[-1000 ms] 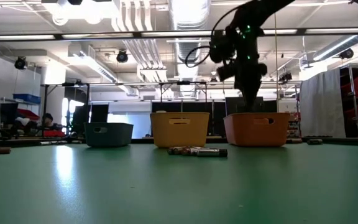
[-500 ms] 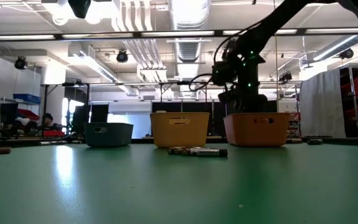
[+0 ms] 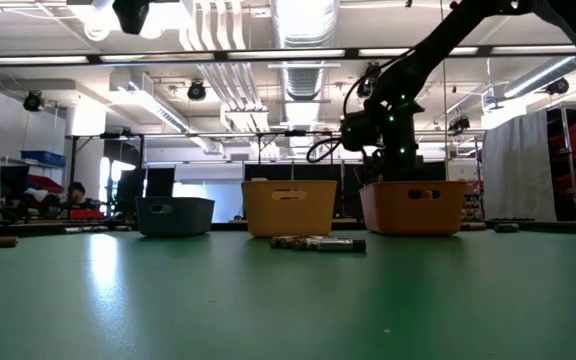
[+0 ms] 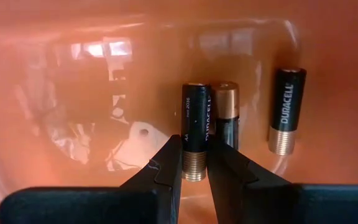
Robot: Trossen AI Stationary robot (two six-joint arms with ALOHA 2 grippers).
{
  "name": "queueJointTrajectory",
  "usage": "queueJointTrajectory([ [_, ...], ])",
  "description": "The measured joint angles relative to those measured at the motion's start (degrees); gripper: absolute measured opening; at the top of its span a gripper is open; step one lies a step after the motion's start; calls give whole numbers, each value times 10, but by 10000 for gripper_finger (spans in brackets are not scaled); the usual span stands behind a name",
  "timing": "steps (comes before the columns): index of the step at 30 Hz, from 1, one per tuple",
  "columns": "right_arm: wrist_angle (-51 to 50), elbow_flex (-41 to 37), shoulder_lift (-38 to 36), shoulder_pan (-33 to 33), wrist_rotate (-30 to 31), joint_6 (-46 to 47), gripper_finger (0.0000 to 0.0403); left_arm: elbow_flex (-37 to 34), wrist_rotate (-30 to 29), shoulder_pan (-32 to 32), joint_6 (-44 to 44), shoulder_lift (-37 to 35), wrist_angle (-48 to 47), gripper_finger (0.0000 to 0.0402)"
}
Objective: Sort batteries
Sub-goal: Put the black battery into the orange bin
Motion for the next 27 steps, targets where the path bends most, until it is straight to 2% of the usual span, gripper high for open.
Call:
queueJointTrajectory([
  [6, -3, 2, 0, 1, 14, 1, 84, 0, 0, 0, -13, -1, 0, 191],
  [9, -11, 14, -6, 2, 19, 34, 106, 0, 0, 0, -14, -3, 1, 191],
  [17, -73, 50, -89, -4, 19, 35, 148, 0, 0, 0, -12, -4, 3, 191],
  [22, -102, 23, -165, -46, -1, 141, 167, 0, 0, 0, -12, -4, 4, 191],
  [27, -104, -53, -235, -92, -10, 329, 191, 0, 0, 0, -6, -4, 4, 191],
])
